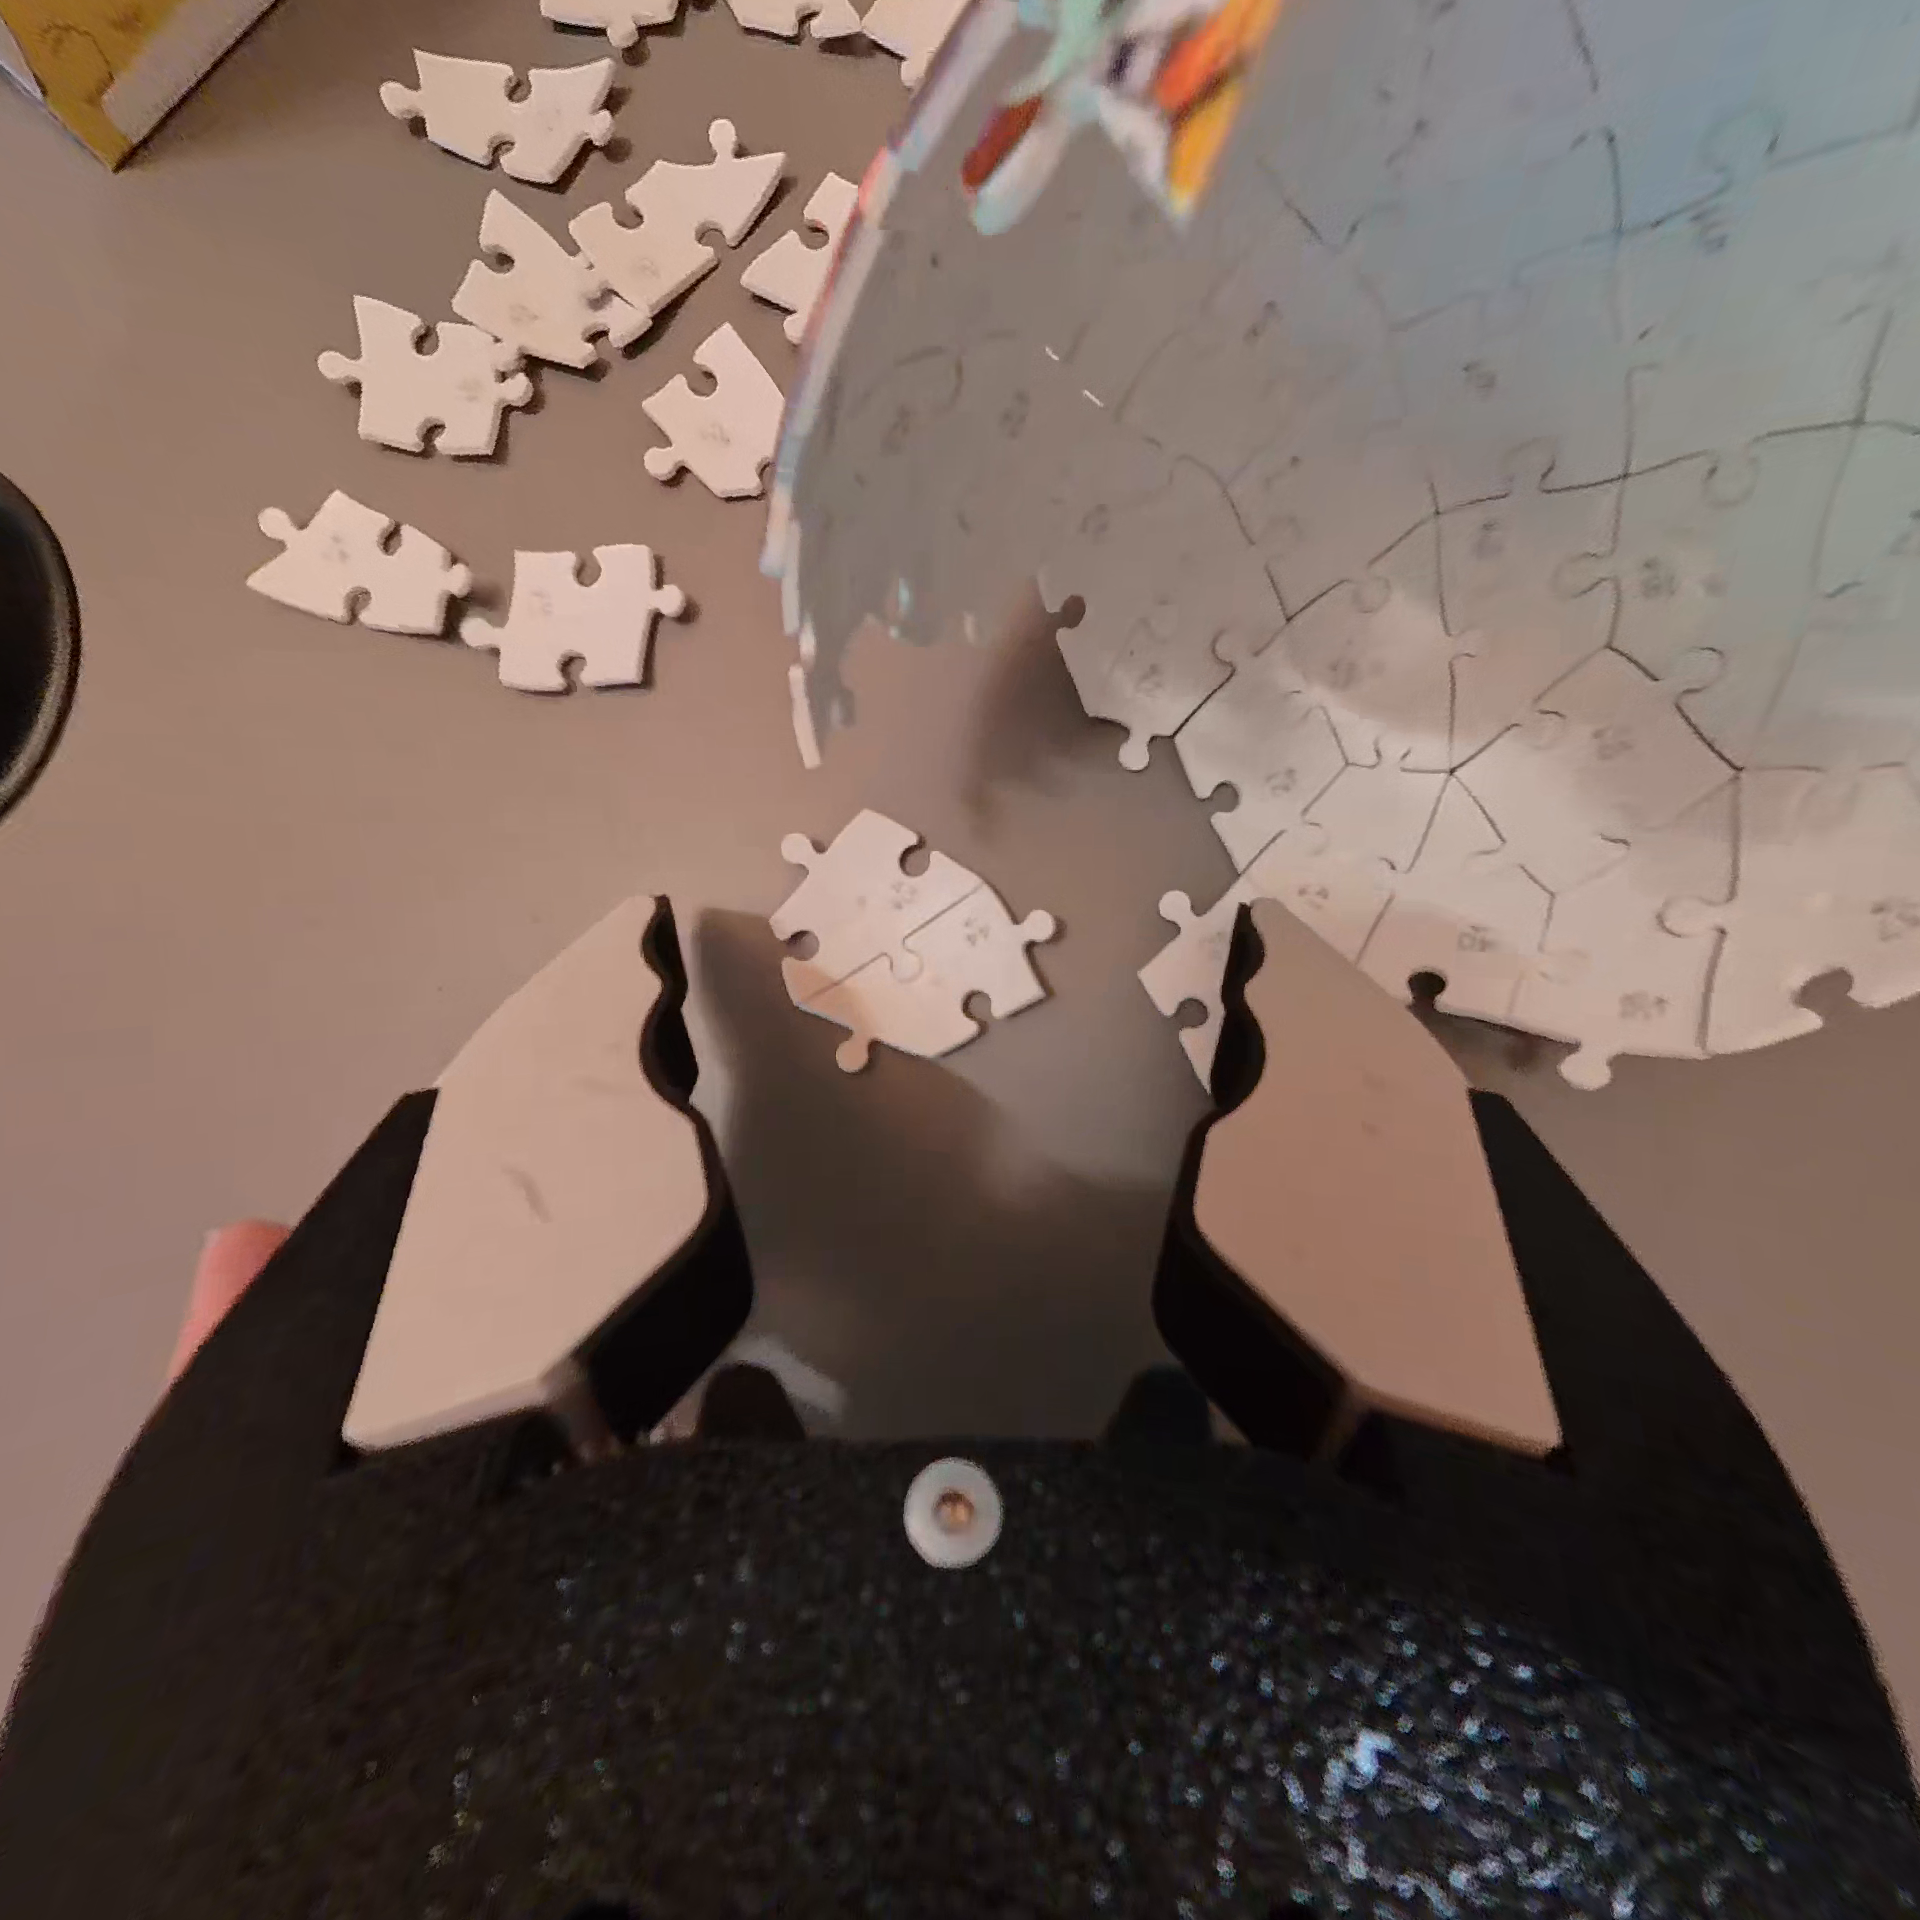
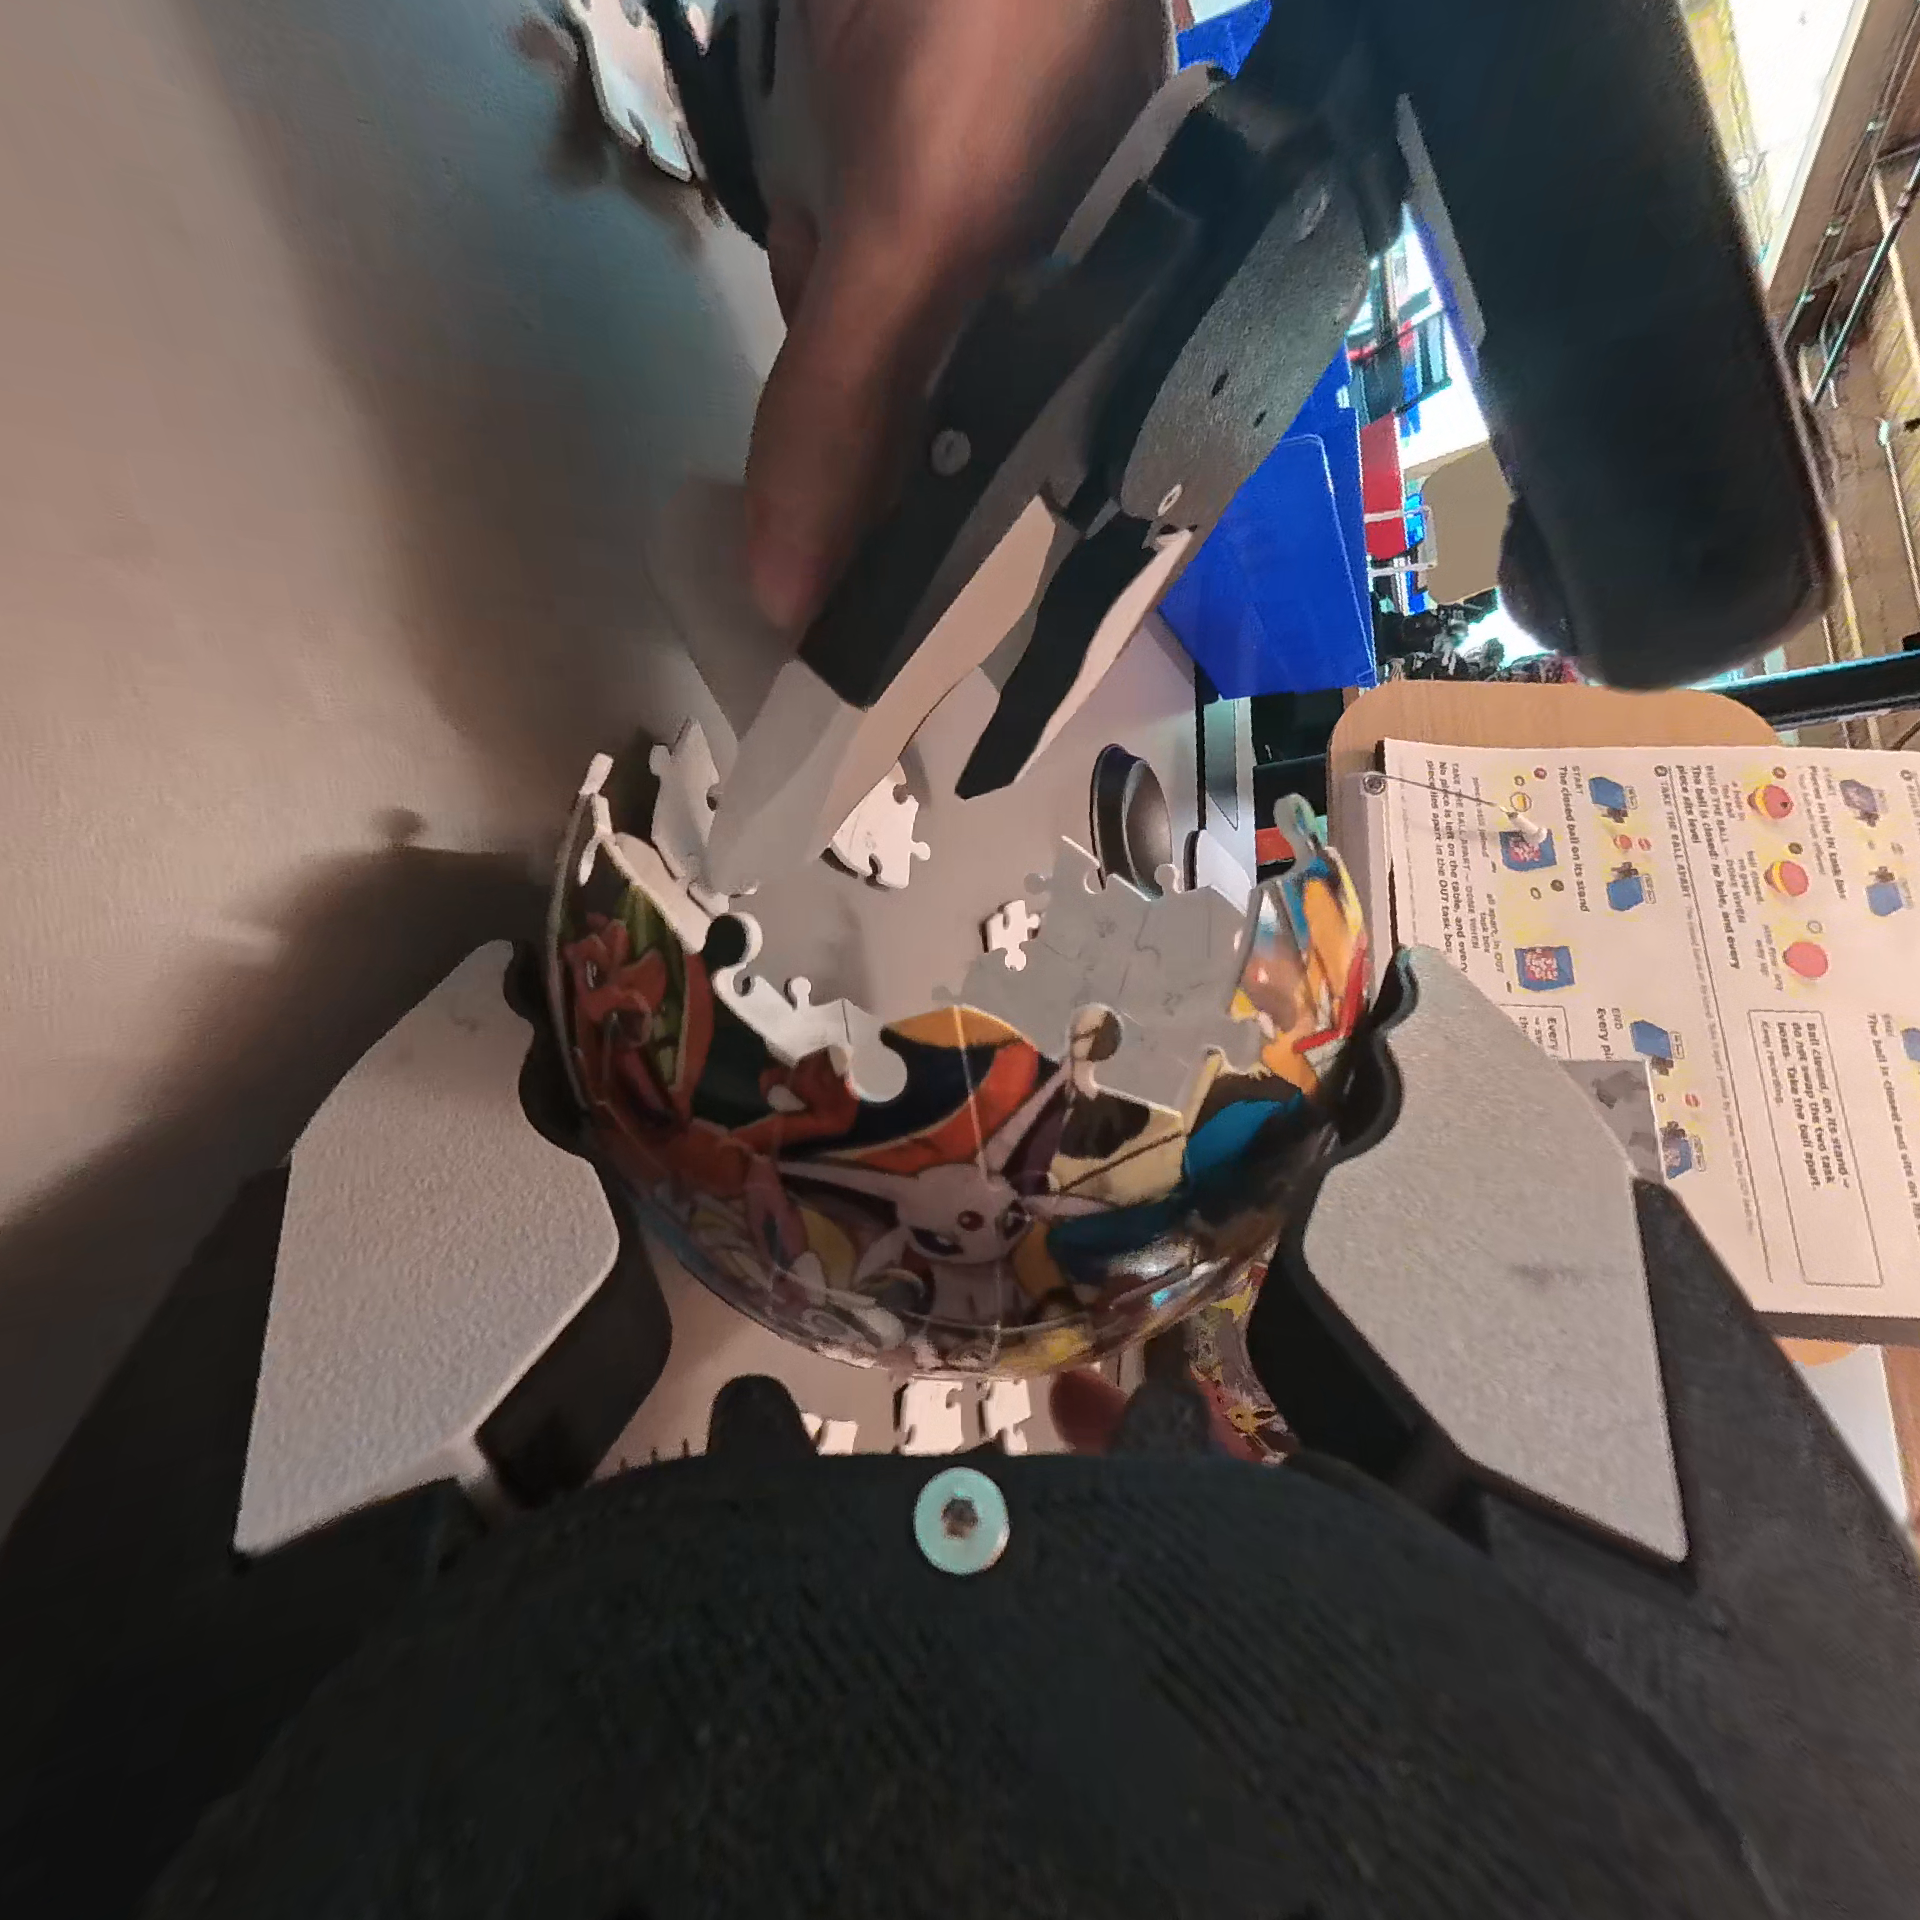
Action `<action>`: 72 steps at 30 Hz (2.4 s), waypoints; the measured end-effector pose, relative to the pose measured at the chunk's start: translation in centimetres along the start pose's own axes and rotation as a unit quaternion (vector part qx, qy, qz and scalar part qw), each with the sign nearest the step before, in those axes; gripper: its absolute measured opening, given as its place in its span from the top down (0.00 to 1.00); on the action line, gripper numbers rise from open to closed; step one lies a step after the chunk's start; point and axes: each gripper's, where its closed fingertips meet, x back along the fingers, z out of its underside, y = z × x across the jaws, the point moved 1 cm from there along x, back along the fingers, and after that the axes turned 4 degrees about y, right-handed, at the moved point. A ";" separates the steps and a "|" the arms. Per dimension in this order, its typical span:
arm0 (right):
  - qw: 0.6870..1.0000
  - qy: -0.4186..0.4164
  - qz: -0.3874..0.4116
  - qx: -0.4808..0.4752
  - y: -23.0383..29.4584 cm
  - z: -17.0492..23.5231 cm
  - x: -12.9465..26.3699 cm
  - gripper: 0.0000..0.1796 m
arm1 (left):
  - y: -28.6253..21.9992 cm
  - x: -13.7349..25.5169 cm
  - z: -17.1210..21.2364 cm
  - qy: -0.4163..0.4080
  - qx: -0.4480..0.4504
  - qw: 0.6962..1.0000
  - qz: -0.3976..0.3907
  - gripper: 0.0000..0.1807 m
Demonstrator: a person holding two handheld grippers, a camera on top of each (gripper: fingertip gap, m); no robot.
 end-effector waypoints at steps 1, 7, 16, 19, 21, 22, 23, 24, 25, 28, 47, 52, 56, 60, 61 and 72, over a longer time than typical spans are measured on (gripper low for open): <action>1.000 0.003 -0.003 0.003 0.0 -0.1 -0.1 0.21 | 0.0 0.0 0.0 0.001 -0.007 1.000 -0.006 0.46; 0.999 0.003 -0.029 0.017 0.1 -0.6 -0.5 0.20 | 0.0 0.2 -0.1 0.007 -0.025 0.999 -0.027 0.46; 0.999 -0.007 -0.040 0.015 0.1 -0.8 -0.6 0.20 | -0.7 0.0 -0.3 -0.014 -0.014 1.000 -0.022 0.53; 0.999 -0.008 -0.028 0.015 0.1 -0.6 -0.4 0.20 | -0.7 0.1 -1.3 -0.043 0.019 0.999 -0.003 0.47; 1.000 -0.010 -0.024 0.004 0.0 -0.4 -0.3 0.20 | -0.3 -0.1 -2.5 -0.077 0.043 0.996 0.001 0.48; 1.000 -0.010 -0.025 -0.002 0.0 -0.2 -0.3 0.20 | 0.0 -0.3 -2.9 -0.084 0.047 0.995 -0.006 0.47; 1.000 -0.009 -0.024 -0.006 -0.1 -0.1 -0.3 0.20 | 0.4 -0.5 -3.2 -0.085 0.048 0.995 -0.017 0.47; 1.000 -0.008 -0.024 -0.008 -0.1 0.0 -0.2 0.20 | 0.6 -0.8 -3.4 -0.080 0.047 0.995 -0.022 0.46; 1.000 -0.008 -0.024 -0.010 -0.1 0.1 -0.2 0.20 | 0.6 -1.1 -3.5 -0.072 0.043 0.996 -0.018 0.46; 1.000 -0.010 -0.022 -0.017 -0.1 0.3 -0.2 0.20 | 0.3 -2.0 -3.7 -0.044 0.023 0.999 -0.014 0.46; 0.988 -0.096 -0.026 -0.117 -0.5 1.4 0.7 0.19 | 0.1 -2.9 -3.8 -0.020 -0.007 1.000 0.009 0.45; 0.990 -0.108 -0.004 -0.088 -0.4 1.0 0.5 0.19 | 0.2 -2.9 -3.7 -0.024 0.011 1.000 0.006 0.44; 0.996 -0.078 0.000 -0.040 0.0 0.5 0.3 0.19 | -0.1 -2.2 -2.9 -0.043 0.062 0.997 0.036 0.47; 0.998 -0.060 0.002 -0.013 0.1 0.2 0.3 0.20 | 0.0 0.0 -1.2 -0.063 0.080 0.995 0.017 0.46; 0.998 -0.059 0.002 -0.010 0.1 0.1 0.3 0.21 | 0.0 0.6 -0.6 -0.065 0.080 0.995 0.011 0.46; 0.998 -0.054 0.003 -0.010 0.1 0.0 0.1 0.21 | -0.1 1.9 2.0 -0.025 0.038 0.999 -0.022 0.57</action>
